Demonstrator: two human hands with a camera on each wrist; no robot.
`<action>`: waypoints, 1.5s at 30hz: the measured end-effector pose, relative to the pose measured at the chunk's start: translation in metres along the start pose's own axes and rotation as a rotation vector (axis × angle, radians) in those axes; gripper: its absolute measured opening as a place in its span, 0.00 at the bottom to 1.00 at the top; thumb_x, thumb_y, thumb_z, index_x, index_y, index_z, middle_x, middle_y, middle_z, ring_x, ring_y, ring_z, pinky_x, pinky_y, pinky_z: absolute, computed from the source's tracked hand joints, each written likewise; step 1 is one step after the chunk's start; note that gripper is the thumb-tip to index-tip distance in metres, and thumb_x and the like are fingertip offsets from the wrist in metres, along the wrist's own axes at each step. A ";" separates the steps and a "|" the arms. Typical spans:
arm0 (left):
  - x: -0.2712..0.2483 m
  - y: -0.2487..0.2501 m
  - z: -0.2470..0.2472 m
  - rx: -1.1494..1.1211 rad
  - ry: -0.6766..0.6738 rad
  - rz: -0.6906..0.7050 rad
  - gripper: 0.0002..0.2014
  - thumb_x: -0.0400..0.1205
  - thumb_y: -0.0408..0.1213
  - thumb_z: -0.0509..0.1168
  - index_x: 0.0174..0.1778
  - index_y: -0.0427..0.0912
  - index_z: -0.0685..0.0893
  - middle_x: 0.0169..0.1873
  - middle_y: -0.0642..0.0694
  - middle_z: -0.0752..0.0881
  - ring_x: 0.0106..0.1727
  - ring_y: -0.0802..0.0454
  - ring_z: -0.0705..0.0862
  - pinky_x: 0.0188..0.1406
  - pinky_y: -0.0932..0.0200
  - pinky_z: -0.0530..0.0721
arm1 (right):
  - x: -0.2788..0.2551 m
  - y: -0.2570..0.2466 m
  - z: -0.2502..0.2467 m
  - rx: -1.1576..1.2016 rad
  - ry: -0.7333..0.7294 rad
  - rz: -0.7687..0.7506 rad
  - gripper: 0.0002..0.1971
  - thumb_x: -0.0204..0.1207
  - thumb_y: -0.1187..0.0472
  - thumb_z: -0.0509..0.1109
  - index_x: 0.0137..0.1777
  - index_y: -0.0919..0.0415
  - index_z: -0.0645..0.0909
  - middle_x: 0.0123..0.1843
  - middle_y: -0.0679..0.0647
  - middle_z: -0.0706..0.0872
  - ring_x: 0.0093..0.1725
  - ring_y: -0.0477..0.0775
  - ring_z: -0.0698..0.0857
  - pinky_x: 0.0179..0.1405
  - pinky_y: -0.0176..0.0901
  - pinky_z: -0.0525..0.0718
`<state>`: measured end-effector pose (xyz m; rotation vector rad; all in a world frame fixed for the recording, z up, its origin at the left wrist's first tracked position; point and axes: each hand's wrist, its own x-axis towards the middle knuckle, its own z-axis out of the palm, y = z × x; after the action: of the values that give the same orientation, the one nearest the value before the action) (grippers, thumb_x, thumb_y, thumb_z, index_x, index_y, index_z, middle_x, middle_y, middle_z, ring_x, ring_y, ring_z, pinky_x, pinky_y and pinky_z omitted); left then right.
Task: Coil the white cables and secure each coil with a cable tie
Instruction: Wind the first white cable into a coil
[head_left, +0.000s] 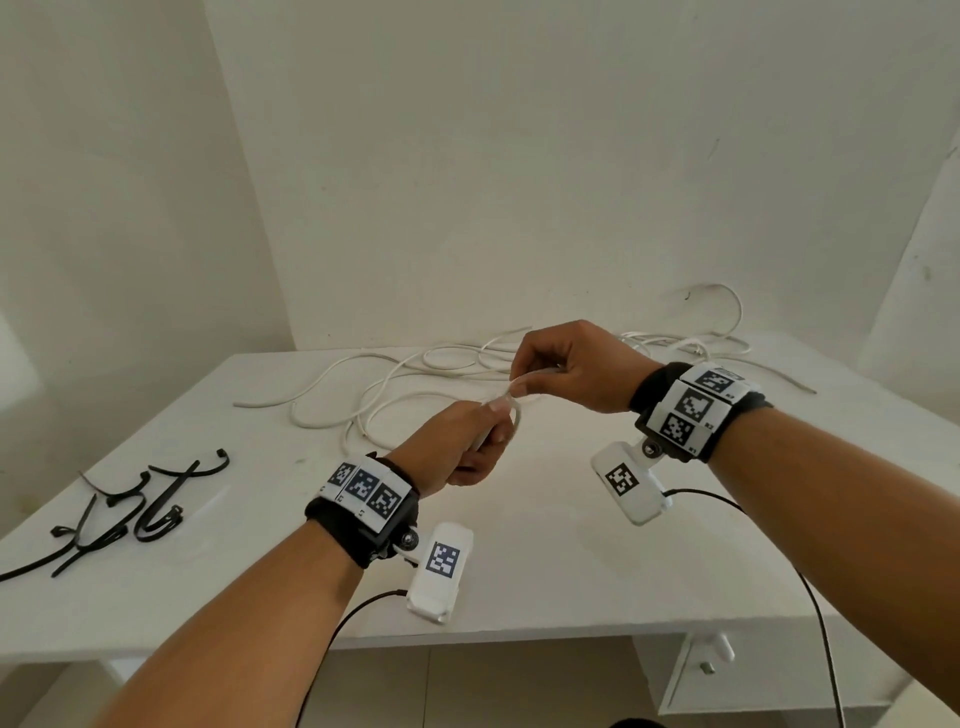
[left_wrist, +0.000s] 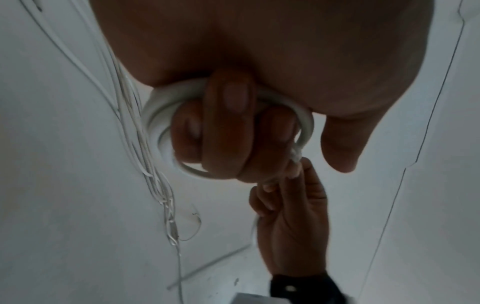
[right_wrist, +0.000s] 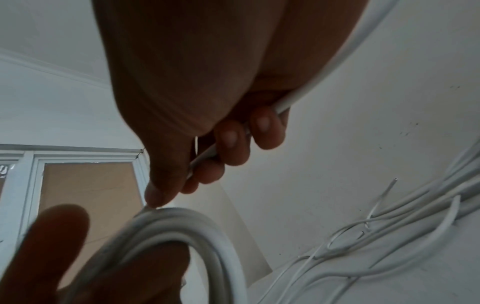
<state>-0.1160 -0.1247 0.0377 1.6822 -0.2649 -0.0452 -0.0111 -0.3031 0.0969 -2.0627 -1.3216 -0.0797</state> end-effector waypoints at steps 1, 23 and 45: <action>-0.002 0.003 0.002 -0.067 -0.005 0.011 0.20 0.80 0.56 0.57 0.35 0.42 0.69 0.21 0.52 0.61 0.19 0.58 0.55 0.16 0.68 0.57 | 0.001 0.001 -0.001 0.009 0.023 -0.003 0.04 0.75 0.55 0.79 0.43 0.54 0.88 0.36 0.49 0.89 0.34 0.46 0.83 0.38 0.35 0.80; 0.023 0.057 -0.002 -0.306 0.613 0.406 0.24 0.90 0.57 0.45 0.35 0.46 0.71 0.19 0.51 0.64 0.18 0.53 0.60 0.21 0.56 0.55 | -0.002 -0.002 0.062 -0.046 -0.094 0.057 0.17 0.89 0.54 0.57 0.74 0.48 0.78 0.35 0.40 0.79 0.34 0.32 0.79 0.38 0.28 0.73; 0.020 -0.020 -0.024 0.716 0.168 -0.097 0.28 0.91 0.55 0.44 0.35 0.39 0.74 0.22 0.39 0.79 0.21 0.48 0.76 0.30 0.57 0.75 | -0.009 0.001 0.032 -0.205 -0.220 -0.006 0.07 0.83 0.55 0.70 0.52 0.56 0.87 0.33 0.38 0.80 0.35 0.33 0.79 0.34 0.24 0.71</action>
<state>-0.0895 -0.1037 0.0239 2.3944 -0.0690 0.1347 -0.0243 -0.2920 0.0680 -2.2923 -1.5058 0.0104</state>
